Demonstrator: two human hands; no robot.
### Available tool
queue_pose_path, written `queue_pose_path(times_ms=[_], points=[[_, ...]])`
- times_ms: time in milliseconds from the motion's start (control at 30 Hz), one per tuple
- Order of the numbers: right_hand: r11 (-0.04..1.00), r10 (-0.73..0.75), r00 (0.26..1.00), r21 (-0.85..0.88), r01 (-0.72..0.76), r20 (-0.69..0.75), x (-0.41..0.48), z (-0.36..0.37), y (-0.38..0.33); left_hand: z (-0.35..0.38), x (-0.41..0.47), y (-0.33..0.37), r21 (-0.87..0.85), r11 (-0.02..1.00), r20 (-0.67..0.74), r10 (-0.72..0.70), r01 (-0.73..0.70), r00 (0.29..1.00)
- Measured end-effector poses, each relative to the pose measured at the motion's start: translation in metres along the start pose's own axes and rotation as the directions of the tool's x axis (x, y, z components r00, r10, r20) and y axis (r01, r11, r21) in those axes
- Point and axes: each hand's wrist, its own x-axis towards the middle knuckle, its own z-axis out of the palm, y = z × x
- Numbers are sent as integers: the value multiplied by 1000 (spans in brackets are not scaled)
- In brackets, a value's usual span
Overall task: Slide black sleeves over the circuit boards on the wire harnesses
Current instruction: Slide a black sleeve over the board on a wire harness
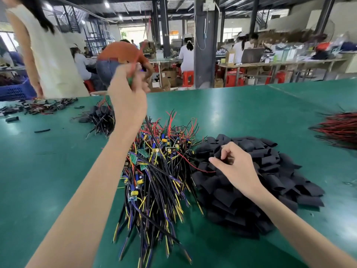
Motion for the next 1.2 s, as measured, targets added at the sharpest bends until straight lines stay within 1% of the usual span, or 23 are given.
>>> queue_pose_path(times_ms=[33, 100, 167, 233, 300, 367, 400, 433, 500, 533, 600, 633, 667, 733, 767, 833, 900, 967, 1033, 1067, 1133, 1167, 1200], points=[[1000, 17, 1000, 9, -17, 6, -1, 0, 0, -2, 0, 7, 38, 997, -62, 76, -74, 995], [999, 42, 999, 13, -42, 3, -1, -2, -2, -11, 0, 24, 159, 955, -147, 273, -249, 951], [997, 62, 998, 36, -62, -9, -1, -3, -4, -21, -2, 40, 266, 858, -110, 481, -440, 870], [996, 71, 997, 59, -70, -14, -1, -3, -7, -30, -5, 55, 345, 731, -6, 629, -589, 777], [996, 69, 998, 65, -68, -6, -1, -3, -7, -39, -12, 57, 418, 569, 166, 719, -708, 675], [995, 69, 998, 76, -70, 15, -2, -2, -8, -44, -25, 41, 457, 422, 382, 702, -783, 601], [994, 69, 997, 80, -71, 29, -3, -2, -8, -45, -35, 26, 454, 383, 480, 656, -805, 583], [994, 70, 997, 80, -73, 44, -4, -2, -9, -45, -49, 11, 443, 379, 552, 599, -813, 580], [996, 64, 995, 60, -69, 78, -7, 0, -10, -44, -78, -23, 418, 445, 612, 507, -792, 607], [997, 54, 994, 41, -58, 93, -7, 0, -10, -44, -92, -38, 416, 519, 588, 473, -747, 656], [999, 37, 993, -7, -37, 110, -9, 2, -12, -46, -114, -61, 422, 717, 470, 350, -555, 810], [999, 27, 993, -33, -24, 112, -10, 3, -13, -49, -122, -69, 412, 781, 424, 291, -469, 858], [998, 18, 993, -59, -12, 117, -10, 4, -13, -50, -129, -75, 401, 818, 394, 254, -414, 883], [997, 17, 989, -76, -6, 148, -11, 6, -15, -52, -138, -80, 389, 849, 381, 205, -357, 902], [999, 31, 986, -35, -26, 163, -13, 6, -16, -52, -142, -79, 398, 850, 382, 188, -345, 905], [973, 84, 979, 197, -121, 187, -13, 6, -22, -51, -145, -76, 459, 795, 392, 220, -397, 893], [881, 130, 967, 422, -213, 217, -12, 2, -31, -50, -145, -74, 549, 678, 422, 280, -488, 863], [838, 111, 954, 491, -240, 278, -9, -7, -39, -49, -145, -73, 600, 578, 458, 319, -553, 830], [884, 22, 926, 426, -194, 376, -6, -17, -49, -49, -145, -75, 617, 491, 504, 353, -615, 788], [917, -36, 893, 369, -148, 449, -6, -20, -54, -50, -145, -76, 613, 461, 531, 362, -642, 766], [971, -107, 778, 232, -51, 619, -7, -23, -64, -49, -146, -74, 585, 444, 567, 374, -678, 734], [987, -109, 726, 158, 0, 679, -9, -23, -67, -48, -147, -73, 571, 446, 576, 380, -689, 723], [994, -101, 692, 94, 48, 715, -11, -21, -68, -47, -147, -72, 557, 454, 583, 382, -695, 717]])
